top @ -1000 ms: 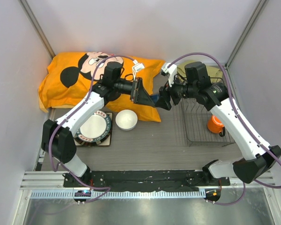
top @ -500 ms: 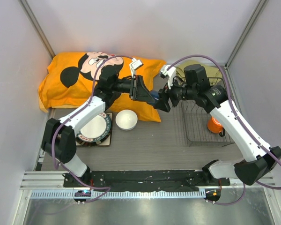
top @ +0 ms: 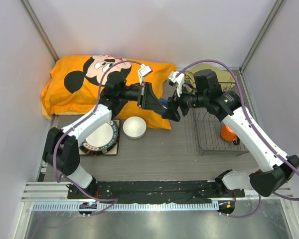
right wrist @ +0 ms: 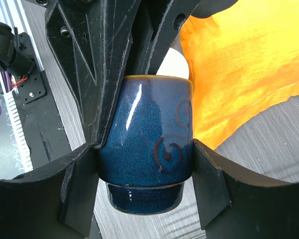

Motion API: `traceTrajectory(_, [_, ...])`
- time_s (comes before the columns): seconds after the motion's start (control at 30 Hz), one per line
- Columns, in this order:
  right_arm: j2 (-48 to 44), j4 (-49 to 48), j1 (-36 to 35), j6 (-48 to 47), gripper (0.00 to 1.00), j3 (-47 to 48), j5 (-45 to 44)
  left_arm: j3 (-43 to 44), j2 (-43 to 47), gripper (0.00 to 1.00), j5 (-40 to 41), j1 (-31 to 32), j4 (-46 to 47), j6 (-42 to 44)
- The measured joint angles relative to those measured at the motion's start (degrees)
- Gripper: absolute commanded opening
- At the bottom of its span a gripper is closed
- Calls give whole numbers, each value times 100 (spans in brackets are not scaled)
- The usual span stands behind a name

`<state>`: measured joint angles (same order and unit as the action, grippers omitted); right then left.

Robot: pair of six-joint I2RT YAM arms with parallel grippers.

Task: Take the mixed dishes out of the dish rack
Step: Place the cup at the center of the board.

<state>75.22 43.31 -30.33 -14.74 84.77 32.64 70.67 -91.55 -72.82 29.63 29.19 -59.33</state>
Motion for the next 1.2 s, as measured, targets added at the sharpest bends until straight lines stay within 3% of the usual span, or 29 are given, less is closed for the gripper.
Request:
traceTrajectory(0.03, [0, 2, -2, -13, 7, -7, 13, 0, 31, 0, 11, 0, -103, 96])
traceTrajectory(0.1, [0, 2, -11, -28, 23, -28, 9, 9, 70, 0, 26, 0, -341, 282])
traceTrajectory(0.2, [-33, -31, -35, -61, 34, -151, -11, 44, 122, 0, 57, -2, -848, 673])
traceTrajectory(0.27, [-87, -68, -44, -92, 47, -267, -37, 76, 166, 0, 120, -17, -1266, 1014])
traceTrajectory(0.47, [-302, -623, -157, -142, 74, -675, -203, 201, 319, 0, 190, -136, -2138, 1779])
traceTrajectory(0.53, [-363, -831, -199, -153, 79, -791, -254, 236, 372, 0, 190, -188, -2361, 1969])
traceTrajectory(0.57, [-404, -802, -208, -179, 92, -822, -352, 249, 411, 0, 210, -229, -2520, 2068])
traceTrajectory(0.67, [-774, -442, -50, -264, 100, -1029, -752, 249, 527, 0, 304, -678, -3029, 2267])
traceTrajectory(0.77, [-1038, -291, 57, -313, 100, -1134, -931, 249, 577, 0, 481, -1027, -3316, 2415])
traceTrajectory(0.97, [-1121, -138, 44, -365, 100, -1248, -1082, 251, 678, 0, 590, -960, -3810, 2732])
traceTrajectory(1.2, [-1154, -81, 44, -442, 99, -1268, -1637, 938, 686, 0, 1287, -922, -6000, 4321])
